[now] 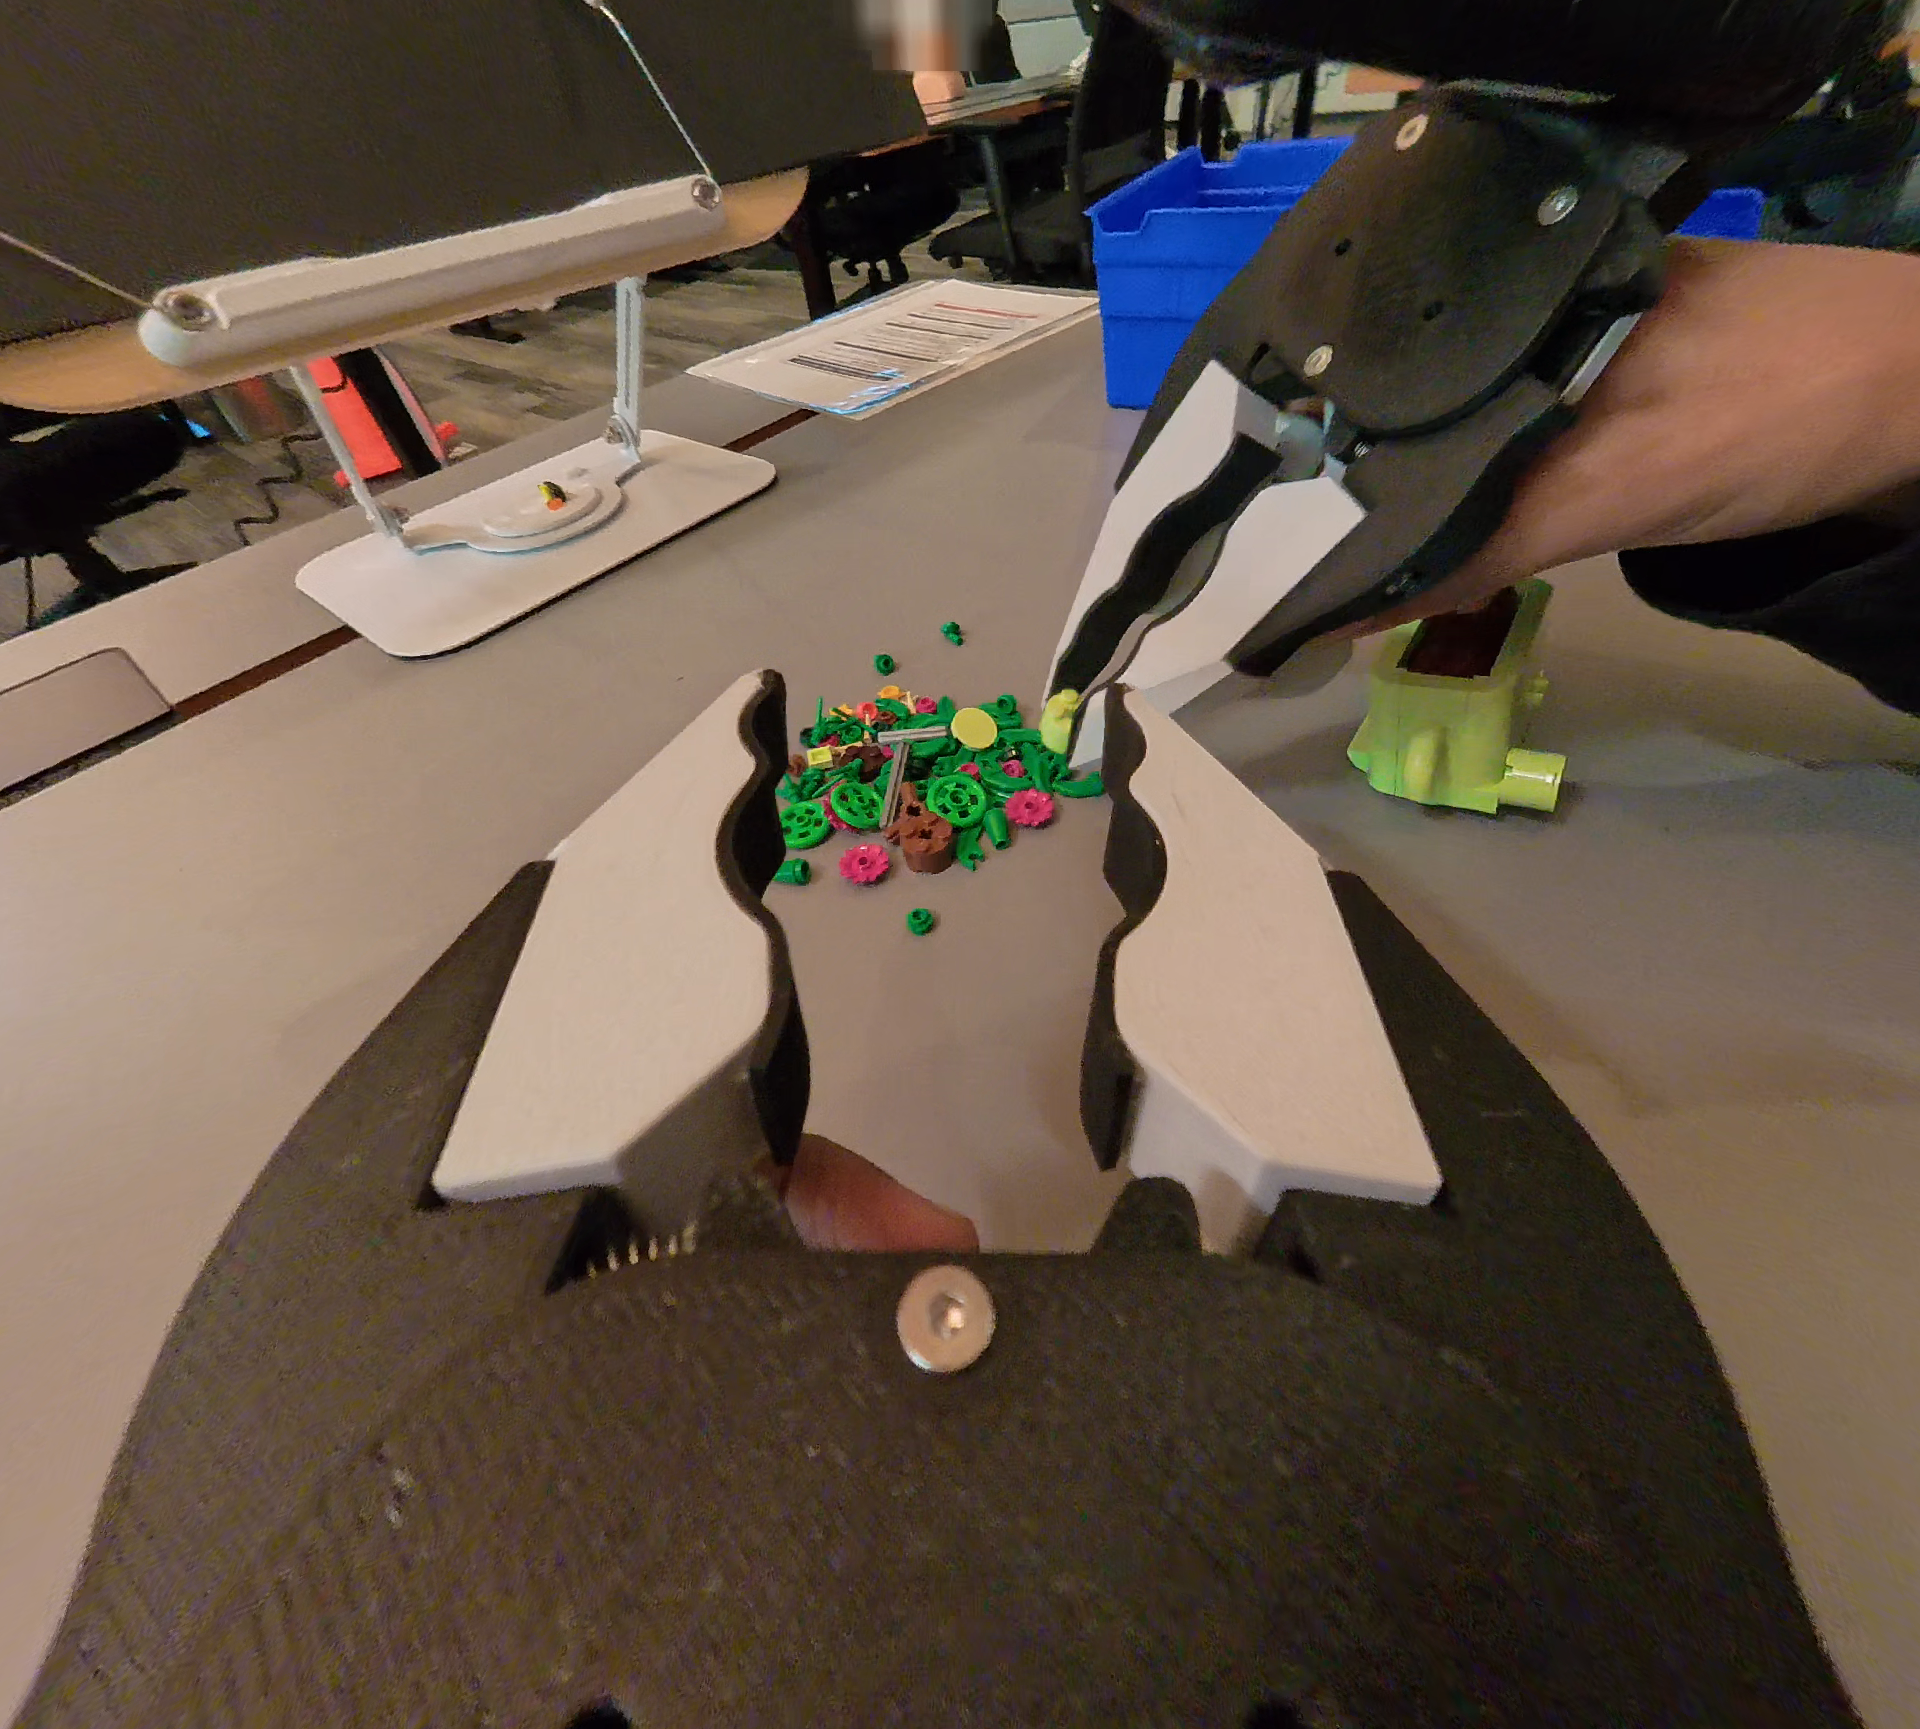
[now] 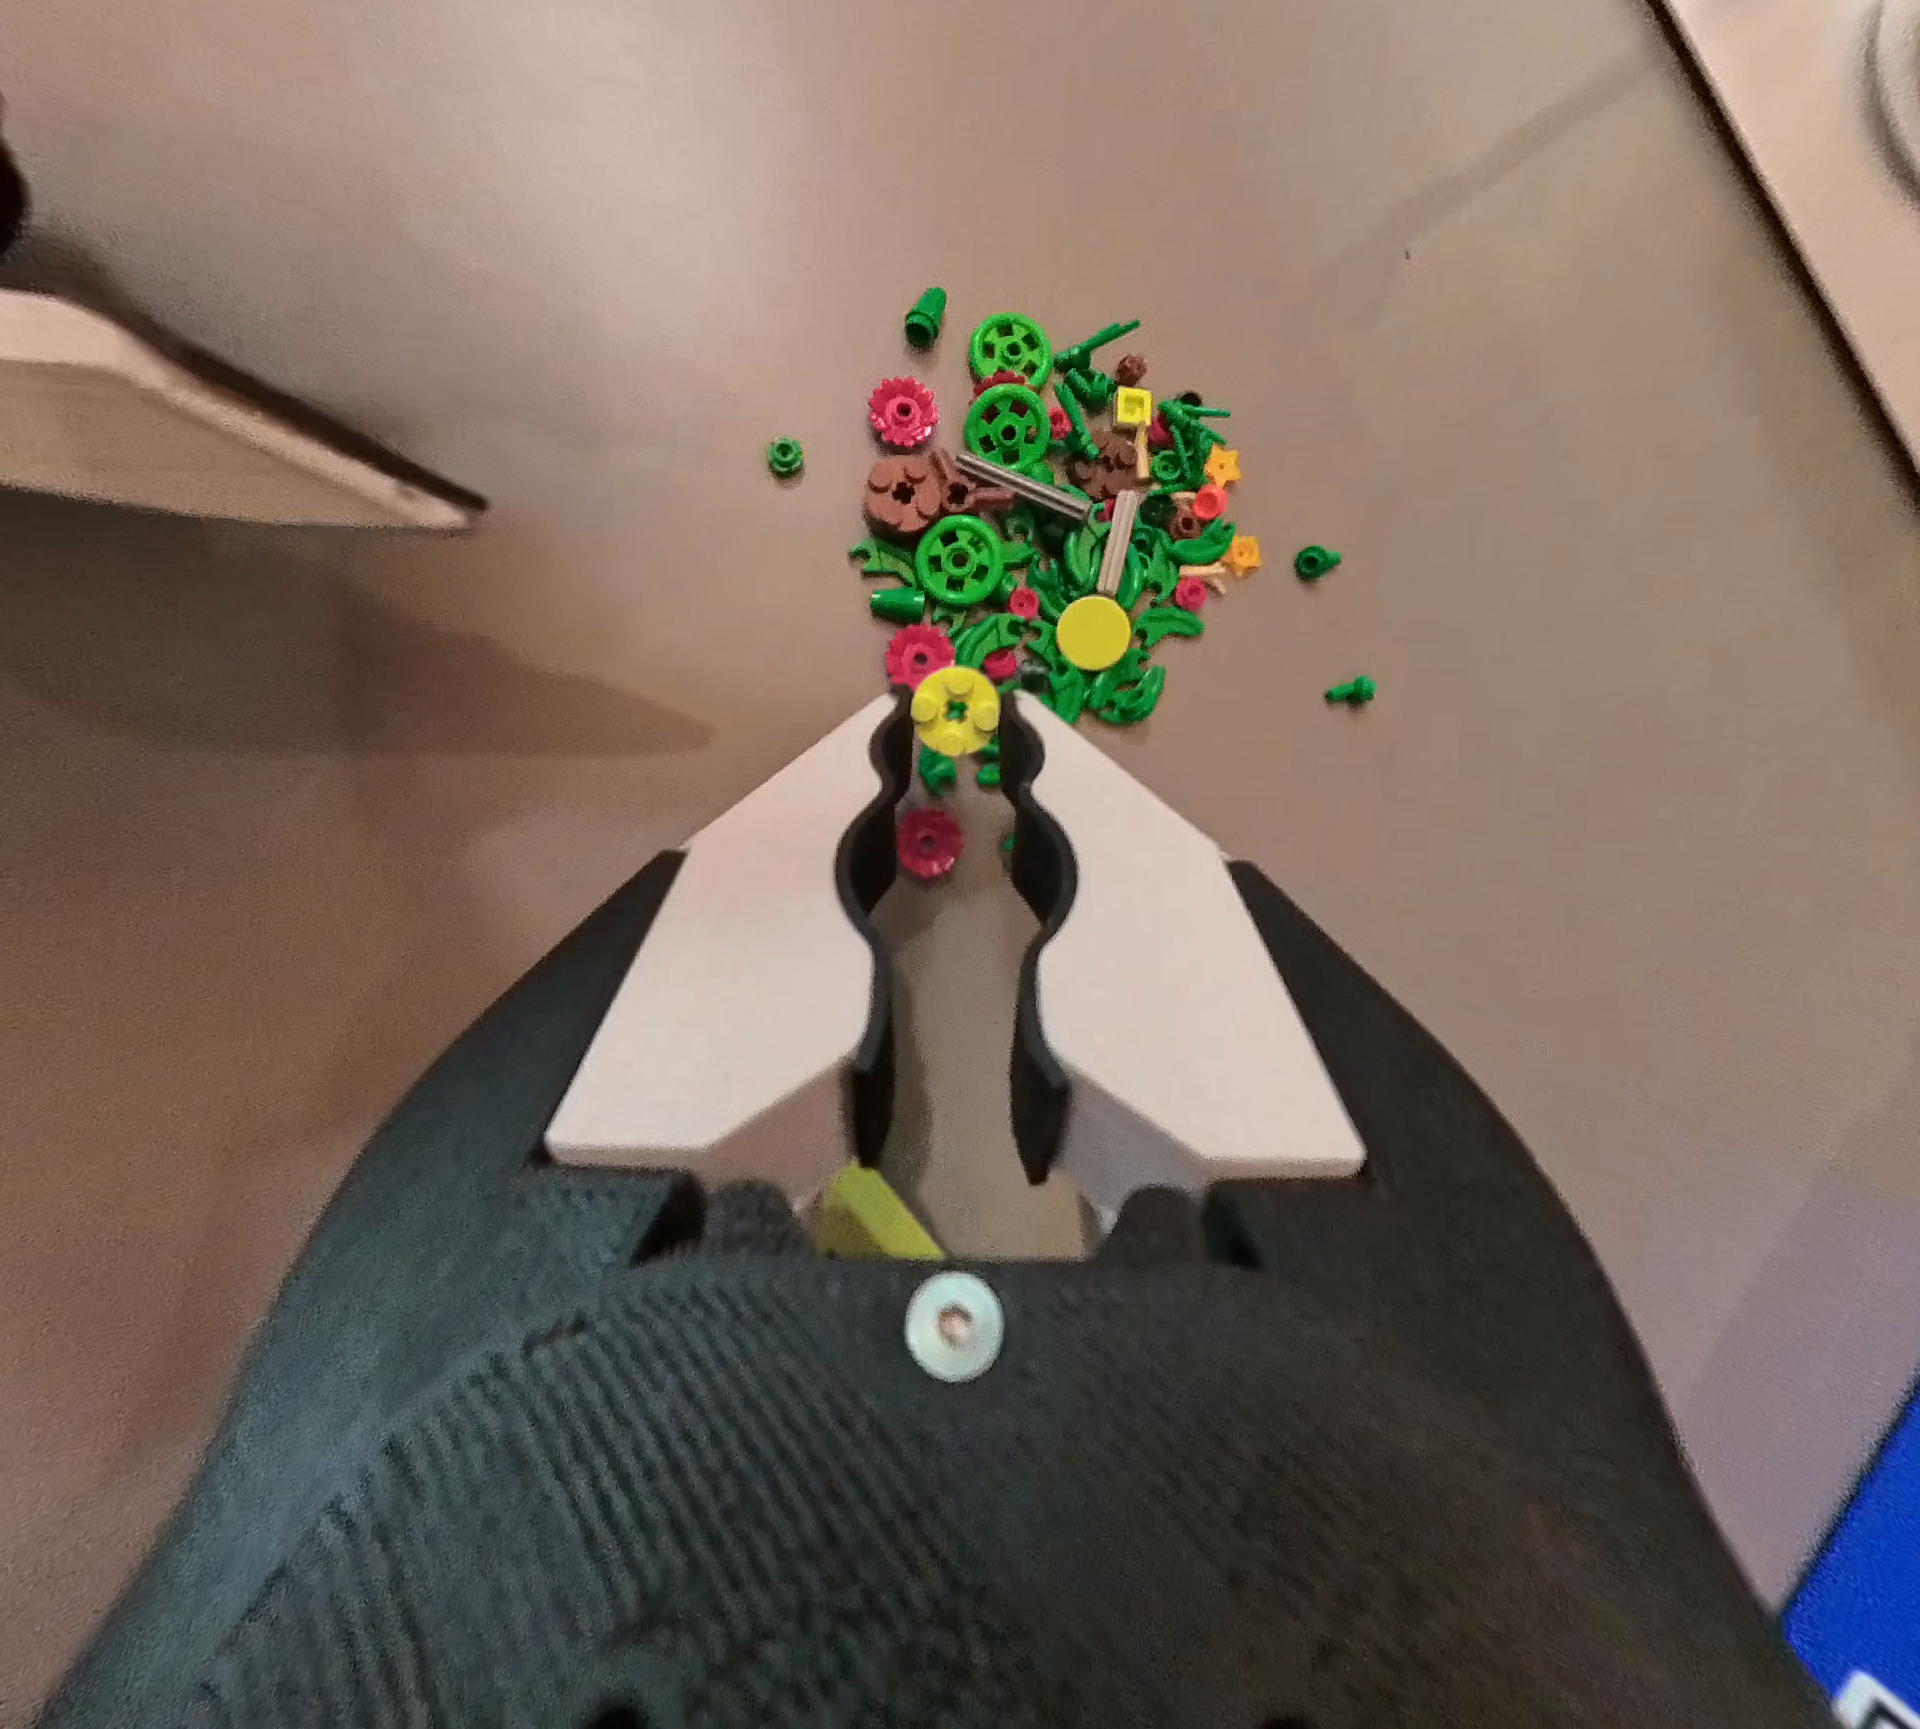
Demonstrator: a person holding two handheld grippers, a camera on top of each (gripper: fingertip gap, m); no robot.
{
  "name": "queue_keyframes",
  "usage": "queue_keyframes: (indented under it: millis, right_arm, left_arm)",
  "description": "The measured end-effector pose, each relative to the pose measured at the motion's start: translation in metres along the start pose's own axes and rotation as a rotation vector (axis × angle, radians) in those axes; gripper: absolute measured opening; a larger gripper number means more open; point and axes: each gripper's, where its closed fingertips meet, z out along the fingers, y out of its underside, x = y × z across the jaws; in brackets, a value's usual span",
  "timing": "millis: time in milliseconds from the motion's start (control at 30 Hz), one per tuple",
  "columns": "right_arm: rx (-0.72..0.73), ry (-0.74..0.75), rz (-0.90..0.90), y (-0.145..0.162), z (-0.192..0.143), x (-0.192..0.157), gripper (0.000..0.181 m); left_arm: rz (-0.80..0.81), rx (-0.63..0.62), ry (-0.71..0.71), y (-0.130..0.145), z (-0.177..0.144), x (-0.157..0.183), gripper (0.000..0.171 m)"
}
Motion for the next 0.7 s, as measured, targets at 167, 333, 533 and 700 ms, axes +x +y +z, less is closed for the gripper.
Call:
queue_keyframes:
  millis: [167, 333, 533, 700]
  right_arm:
    - [-0.066, -0.011, 0.007, 0.007, 0.013, 0.001, 0.025]
    - [0.082, 0.094, 0.044, -0.001, -0.022, 0.013, 0.025]
    - [0.661, 0.366, 0.140, -0.003, -0.134, 0.009, 0.013]
    - [0.749, 0.739, 0.069, 0.062, -0.185, 0.022, 0.000]
  left_arm:
    - [-0.019, 0.005, -0.080, -0.002, -0.011, -0.016, 0.058]
    - [-0.041, 0.081, -0.182, -0.010, -0.036, -0.034, 0.055]
    - [0.036, 0.164, -0.291, -0.017, -0.057, -0.047, 0.047]
    - [-0.010, 0.116, -0.194, -0.006, -0.048, -0.033, 0.037]
